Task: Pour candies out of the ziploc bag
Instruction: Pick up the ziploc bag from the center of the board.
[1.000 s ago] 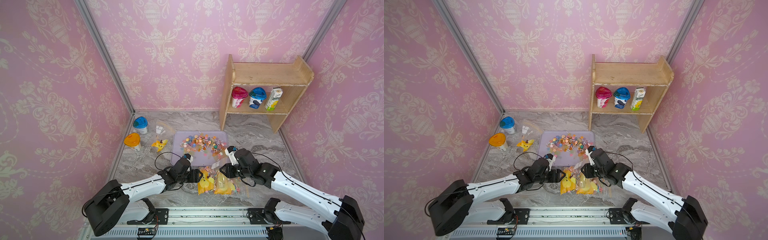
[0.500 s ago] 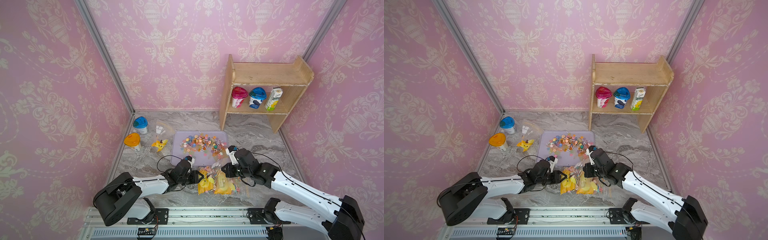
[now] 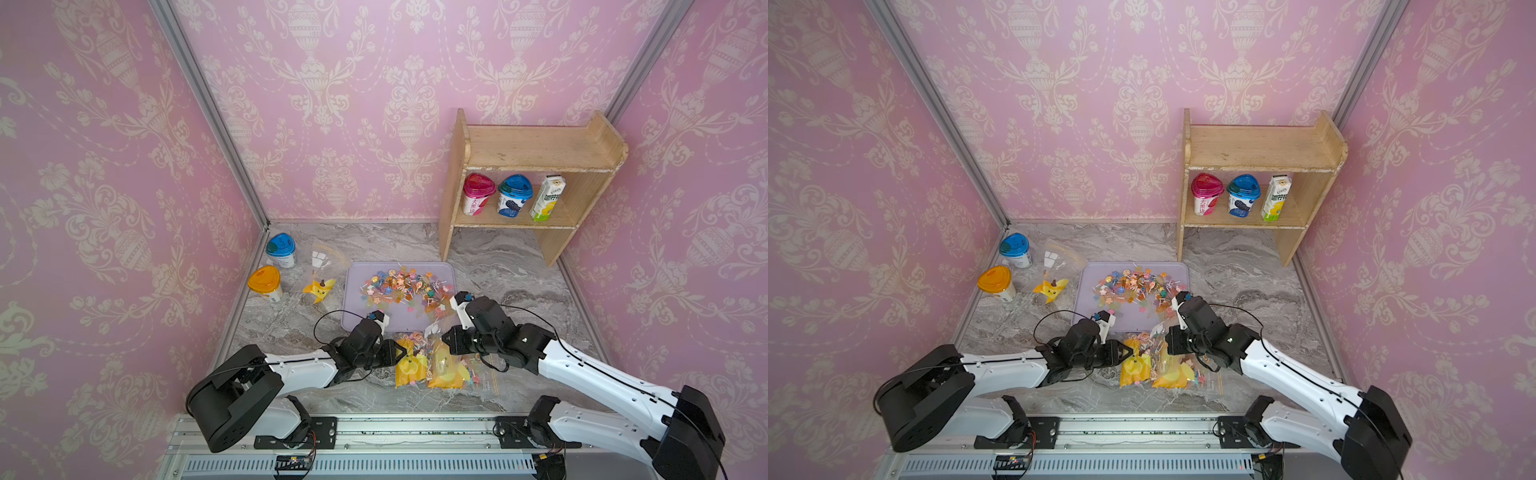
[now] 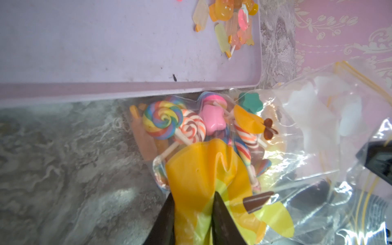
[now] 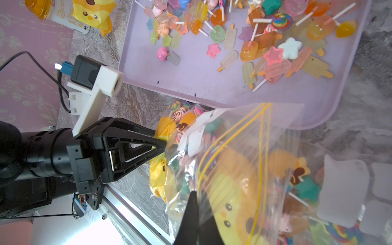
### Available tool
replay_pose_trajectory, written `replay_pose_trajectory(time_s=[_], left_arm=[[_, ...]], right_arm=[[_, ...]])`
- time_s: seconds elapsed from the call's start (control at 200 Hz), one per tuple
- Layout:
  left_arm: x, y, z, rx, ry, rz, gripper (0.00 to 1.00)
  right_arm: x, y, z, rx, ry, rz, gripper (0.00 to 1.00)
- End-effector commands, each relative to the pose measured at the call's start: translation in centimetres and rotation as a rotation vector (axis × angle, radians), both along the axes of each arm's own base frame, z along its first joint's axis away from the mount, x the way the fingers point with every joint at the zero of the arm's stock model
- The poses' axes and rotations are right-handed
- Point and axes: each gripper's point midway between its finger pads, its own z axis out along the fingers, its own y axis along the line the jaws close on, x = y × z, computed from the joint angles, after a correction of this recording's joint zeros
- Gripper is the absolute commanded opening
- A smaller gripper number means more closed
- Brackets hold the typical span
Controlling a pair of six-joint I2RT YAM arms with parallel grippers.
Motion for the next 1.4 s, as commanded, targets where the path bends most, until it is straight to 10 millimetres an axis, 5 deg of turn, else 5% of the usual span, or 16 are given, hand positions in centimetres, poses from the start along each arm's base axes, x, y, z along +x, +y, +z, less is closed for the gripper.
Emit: replay_pose_trajectory(time_s=[0.0,0.355,0.69,1.396], left_arm=[[0.7,-0.8,2.2,-0.040,-0.044,-0.009,0.02],[2.2,-1.1,5.4,-0.060,-0.117,0.001,0.00],[3.3,0.8,7.2,-0.055,-0.171,0.056,0.00],[8.5,4.8,11.6,-0.042,-0.302,0.191,0.00]], right_arm=[[0.6,0.5,2.2,0.026,-0.055,0.002,0.01],[1.6,1.2,4.5,0.029,-0.100,0.020,0.01],[2.5,1.6,5.8,0.017,-0.148,0.034,0.00],[8.5,4.2,7.8,-0.059,-0.184,0.092,0.00]])
